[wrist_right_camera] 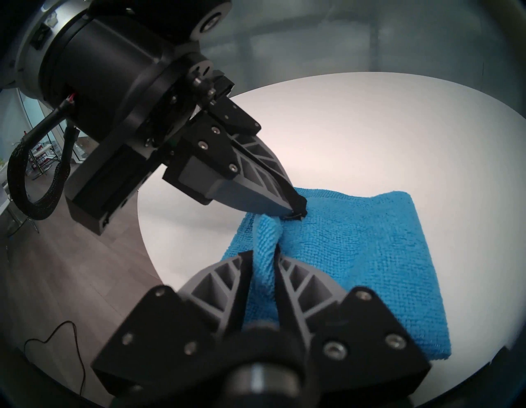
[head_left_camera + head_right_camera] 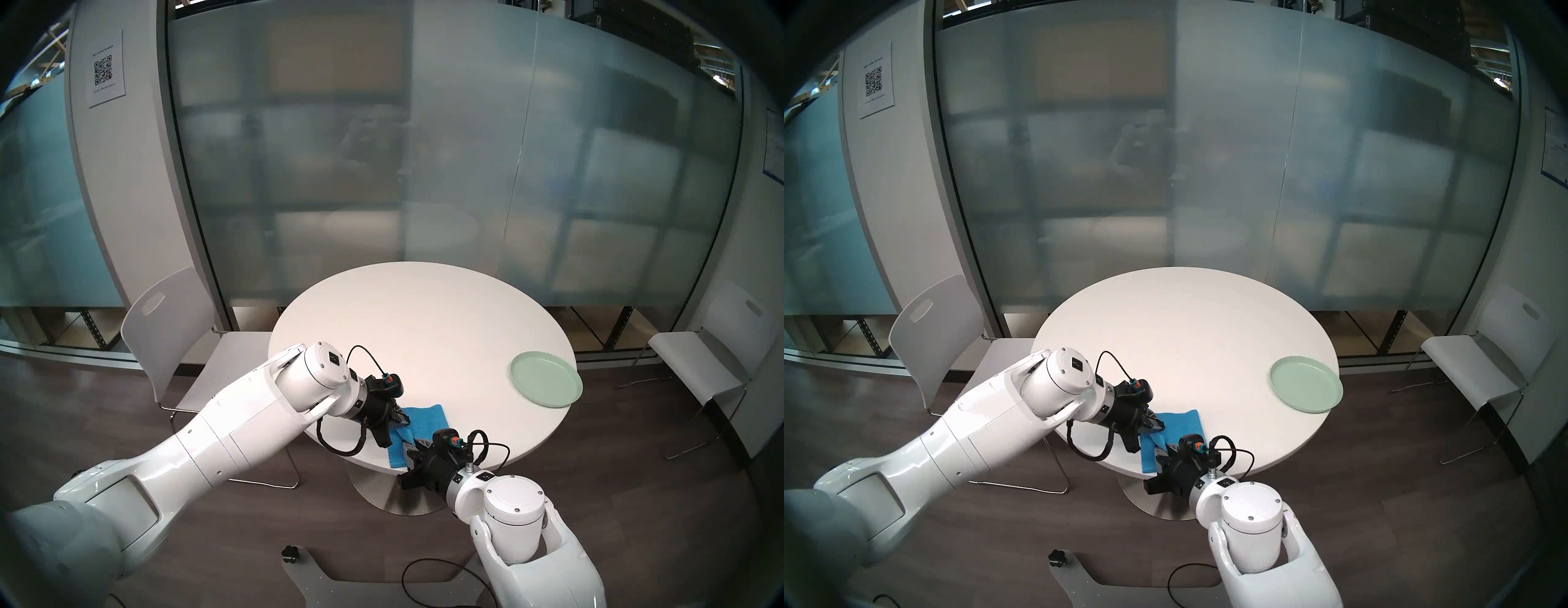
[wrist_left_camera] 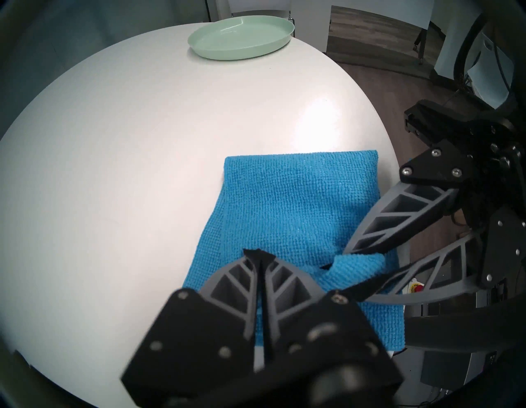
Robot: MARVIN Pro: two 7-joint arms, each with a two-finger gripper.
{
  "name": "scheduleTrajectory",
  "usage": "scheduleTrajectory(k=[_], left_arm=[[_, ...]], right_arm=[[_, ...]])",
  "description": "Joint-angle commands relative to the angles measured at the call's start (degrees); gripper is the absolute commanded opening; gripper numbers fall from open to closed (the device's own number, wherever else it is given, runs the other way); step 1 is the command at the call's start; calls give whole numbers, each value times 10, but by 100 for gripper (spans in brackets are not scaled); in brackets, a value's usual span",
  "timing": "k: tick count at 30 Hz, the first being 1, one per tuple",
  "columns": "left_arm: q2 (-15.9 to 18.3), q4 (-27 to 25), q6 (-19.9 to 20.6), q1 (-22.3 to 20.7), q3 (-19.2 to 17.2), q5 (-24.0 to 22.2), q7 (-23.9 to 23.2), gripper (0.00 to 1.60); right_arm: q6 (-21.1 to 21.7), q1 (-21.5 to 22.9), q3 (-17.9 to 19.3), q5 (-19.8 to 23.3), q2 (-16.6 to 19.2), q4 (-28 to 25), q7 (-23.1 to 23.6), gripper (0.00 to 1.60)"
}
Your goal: Fold the napkin in half twice and place it beside the plate
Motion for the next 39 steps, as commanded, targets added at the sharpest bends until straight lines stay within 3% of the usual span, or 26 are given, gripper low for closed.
scheduleTrajectory(k=[1,5,6,7,19,20,25,39], left_arm=[[4,-15,2,0,-4,-3,-3,18],[5,-16,2,0,-2,-2,-3,16],[5,-16,3,0,-2,-1,-4,15],[5,-17,3,0,-1,-1,-4,13],[8,-20,6,1,0,-1,-4,13],[8,-19,6,1,0,-1,-4,13],[7,-18,7,1,0,-1,-4,13],[8,-9,5,-4,-6,-3,-1,13]], right_arm=[[-3,-13,4,0,3,-25,-2,109],[-6,-16,5,-1,3,-24,-2,122],[-7,-17,6,0,3,-24,-2,131],[-11,-22,10,3,0,-31,-3,154],[-24,-82,57,33,4,-125,4,157],[-41,-74,61,38,3,-108,9,157],[-18,-105,86,51,5,-154,12,156],[-29,-110,107,66,-15,-148,13,152]])
